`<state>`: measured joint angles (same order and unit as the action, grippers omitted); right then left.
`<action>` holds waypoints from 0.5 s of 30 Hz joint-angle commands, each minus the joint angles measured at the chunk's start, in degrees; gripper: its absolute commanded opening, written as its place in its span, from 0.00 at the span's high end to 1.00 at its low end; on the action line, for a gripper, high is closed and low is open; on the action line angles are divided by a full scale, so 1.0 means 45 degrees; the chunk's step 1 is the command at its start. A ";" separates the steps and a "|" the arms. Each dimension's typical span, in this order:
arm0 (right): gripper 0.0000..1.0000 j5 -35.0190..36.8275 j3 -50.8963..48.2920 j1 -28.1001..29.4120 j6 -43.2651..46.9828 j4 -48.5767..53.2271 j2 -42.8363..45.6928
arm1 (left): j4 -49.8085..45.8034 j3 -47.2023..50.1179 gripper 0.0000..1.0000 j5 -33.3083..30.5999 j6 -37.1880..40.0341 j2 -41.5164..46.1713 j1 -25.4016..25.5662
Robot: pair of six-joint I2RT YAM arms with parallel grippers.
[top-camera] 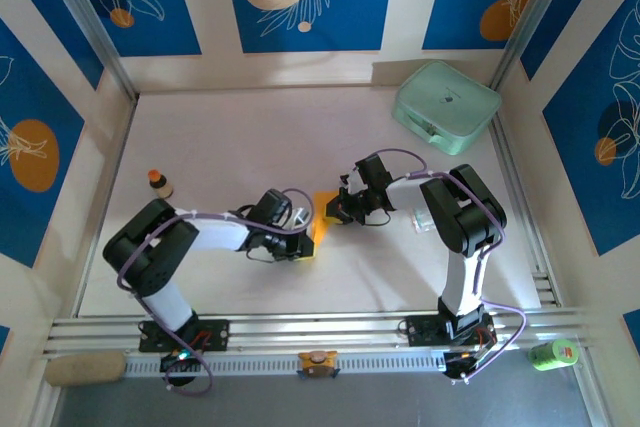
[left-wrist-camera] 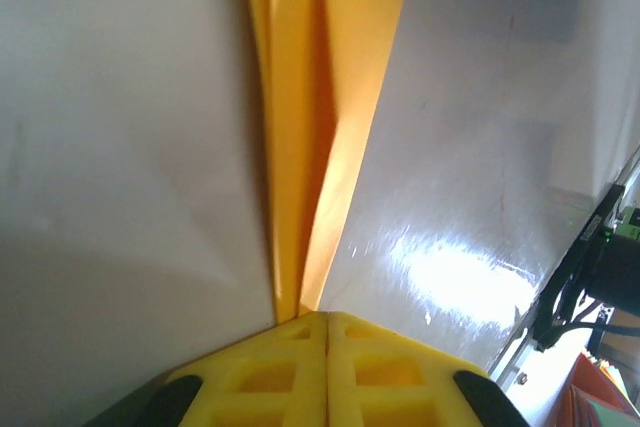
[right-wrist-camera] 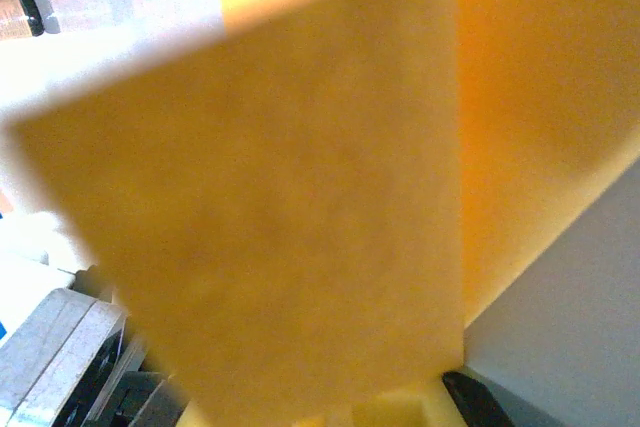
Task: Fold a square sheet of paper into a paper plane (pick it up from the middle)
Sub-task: Fold the wing for the fifth time at the center of the table.
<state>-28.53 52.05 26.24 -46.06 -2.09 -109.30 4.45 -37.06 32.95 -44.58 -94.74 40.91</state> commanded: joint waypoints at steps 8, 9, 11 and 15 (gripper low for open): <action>0.97 0.1033 -0.0483 -0.0167 -0.0198 0.1075 -0.0203 | -0.0735 -0.0217 0.93 -0.0979 0.0062 0.2100 0.0060; 0.97 0.1026 -0.0482 -0.0167 -0.0225 0.1070 -0.0202 | -0.0536 -0.0425 0.93 -0.0983 0.0079 0.1990 0.0034; 0.97 0.1018 -0.0483 -0.0167 -0.0223 0.1040 -0.0200 | -0.0284 -0.0910 0.91 -0.1069 0.0053 0.1504 -0.0042; 0.97 0.0970 -0.0510 -0.0167 -0.0238 0.1008 -0.0176 | 0.0125 -0.2055 0.91 -0.1045 0.0055 -0.0052 -0.0201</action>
<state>-28.56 52.01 26.24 -46.28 -2.24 -109.30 3.01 -43.07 29.28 -44.66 -90.98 40.64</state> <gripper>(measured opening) 0.053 0.091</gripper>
